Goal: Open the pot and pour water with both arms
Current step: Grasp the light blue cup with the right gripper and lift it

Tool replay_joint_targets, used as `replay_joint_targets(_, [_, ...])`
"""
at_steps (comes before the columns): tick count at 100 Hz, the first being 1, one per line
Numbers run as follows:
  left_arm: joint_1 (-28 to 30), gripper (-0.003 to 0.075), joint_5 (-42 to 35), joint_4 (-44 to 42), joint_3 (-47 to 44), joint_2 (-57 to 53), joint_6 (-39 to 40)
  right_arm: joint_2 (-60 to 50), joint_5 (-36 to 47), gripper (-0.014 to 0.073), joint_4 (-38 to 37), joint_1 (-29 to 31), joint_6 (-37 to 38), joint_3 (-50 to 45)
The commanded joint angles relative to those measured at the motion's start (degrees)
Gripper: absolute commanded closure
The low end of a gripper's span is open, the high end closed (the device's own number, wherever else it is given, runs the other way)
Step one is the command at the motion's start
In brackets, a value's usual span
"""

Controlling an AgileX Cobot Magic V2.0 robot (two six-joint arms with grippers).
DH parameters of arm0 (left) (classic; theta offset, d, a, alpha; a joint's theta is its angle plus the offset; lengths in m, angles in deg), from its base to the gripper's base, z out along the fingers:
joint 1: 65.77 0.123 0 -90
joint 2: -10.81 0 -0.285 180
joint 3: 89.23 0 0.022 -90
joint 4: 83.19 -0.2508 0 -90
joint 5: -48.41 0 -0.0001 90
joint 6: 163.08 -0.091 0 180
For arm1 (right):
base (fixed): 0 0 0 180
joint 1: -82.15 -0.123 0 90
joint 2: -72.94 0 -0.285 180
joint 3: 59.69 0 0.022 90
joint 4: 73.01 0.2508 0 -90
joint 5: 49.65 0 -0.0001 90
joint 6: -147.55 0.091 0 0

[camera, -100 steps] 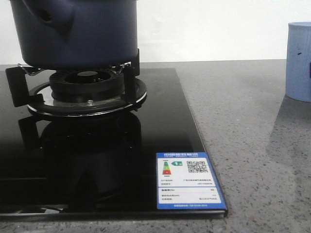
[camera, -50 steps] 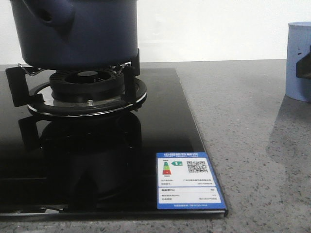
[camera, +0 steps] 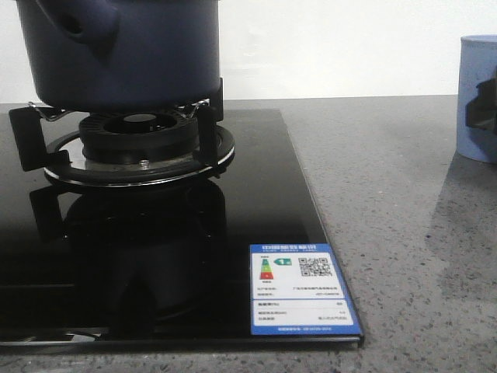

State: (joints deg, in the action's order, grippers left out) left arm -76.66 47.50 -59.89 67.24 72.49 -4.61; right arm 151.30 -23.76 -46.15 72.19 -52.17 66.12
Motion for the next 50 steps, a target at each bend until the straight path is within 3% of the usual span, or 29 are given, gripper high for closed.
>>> replay_joint_targets(1, [0.18, 0.0309, -6.13, -0.17, 2.12, -1.06, 0.02, 0.52, 4.50, 0.0022, -0.68, 0.01, 0.08, 3.16])
replay_joint_targets(50, [0.18, 0.0309, -6.13, -0.17, 2.12, -1.06, 0.02, 8.32, 5.29, 0.0025, -0.68, 0.01, 0.08, 7.60])
